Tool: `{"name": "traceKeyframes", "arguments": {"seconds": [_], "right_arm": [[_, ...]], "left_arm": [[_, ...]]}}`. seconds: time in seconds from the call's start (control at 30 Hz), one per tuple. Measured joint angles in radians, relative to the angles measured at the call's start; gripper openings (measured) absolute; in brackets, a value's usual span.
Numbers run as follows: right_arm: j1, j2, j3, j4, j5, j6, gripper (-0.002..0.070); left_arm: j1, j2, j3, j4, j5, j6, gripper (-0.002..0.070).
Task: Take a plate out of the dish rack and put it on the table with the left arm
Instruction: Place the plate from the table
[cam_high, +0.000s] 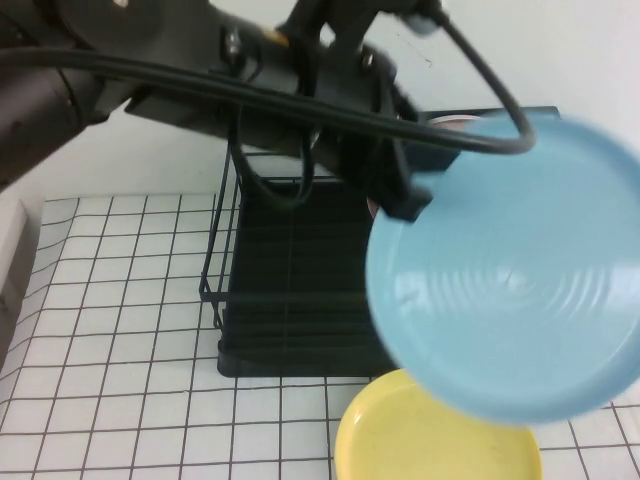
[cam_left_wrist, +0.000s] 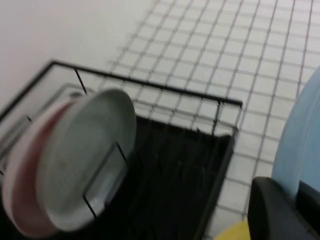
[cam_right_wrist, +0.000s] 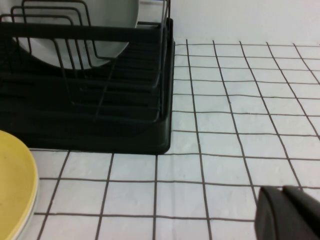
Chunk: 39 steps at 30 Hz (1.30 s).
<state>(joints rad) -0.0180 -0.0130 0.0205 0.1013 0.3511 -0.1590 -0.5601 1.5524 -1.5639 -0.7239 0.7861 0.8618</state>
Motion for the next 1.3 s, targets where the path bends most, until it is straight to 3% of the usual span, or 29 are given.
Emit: {"name": "traceKeyframes", "arguments": {"seconds": [0.13, 0.27, 0.6, 0.8, 1.03, 1.13, 1.3], "right_arm": [[0.000, 0.000, 0.000, 0.000, 0.000, 0.000, -0.0004], [0.000, 0.000, 0.000, 0.000, 0.000, 0.000, -0.0004], [0.000, 0.000, 0.000, 0.000, 0.000, 0.000, -0.0004], [0.000, 0.000, 0.000, 0.000, 0.000, 0.000, -0.0004], [0.000, 0.000, 0.000, 0.000, 0.000, 0.000, -0.0004], [0.000, 0.000, 0.000, 0.000, 0.000, 0.000, -0.0004], [0.000, 0.000, 0.000, 0.000, 0.000, 0.000, -0.0004]], "left_arm": [[0.000, 0.000, 0.033, 0.110, 0.119, -0.139, 0.0004], [-0.007, -0.003, 0.145, 0.121, 0.134, -0.211, 0.0004], [-0.085, 0.000, 0.431, 0.087, -0.093, -0.283, 0.0004], [-0.085, 0.071, 0.451, 0.087, -0.242, -0.308, 0.0004], [-0.087, 0.157, 0.452, 0.115, -0.292, -0.275, 0.0012], [-0.087, 0.161, 0.453, 0.146, -0.340, -0.273, 0.0082], [-0.087, 0.161, 0.453, 0.154, -0.379, -0.273, 0.0343]]}}
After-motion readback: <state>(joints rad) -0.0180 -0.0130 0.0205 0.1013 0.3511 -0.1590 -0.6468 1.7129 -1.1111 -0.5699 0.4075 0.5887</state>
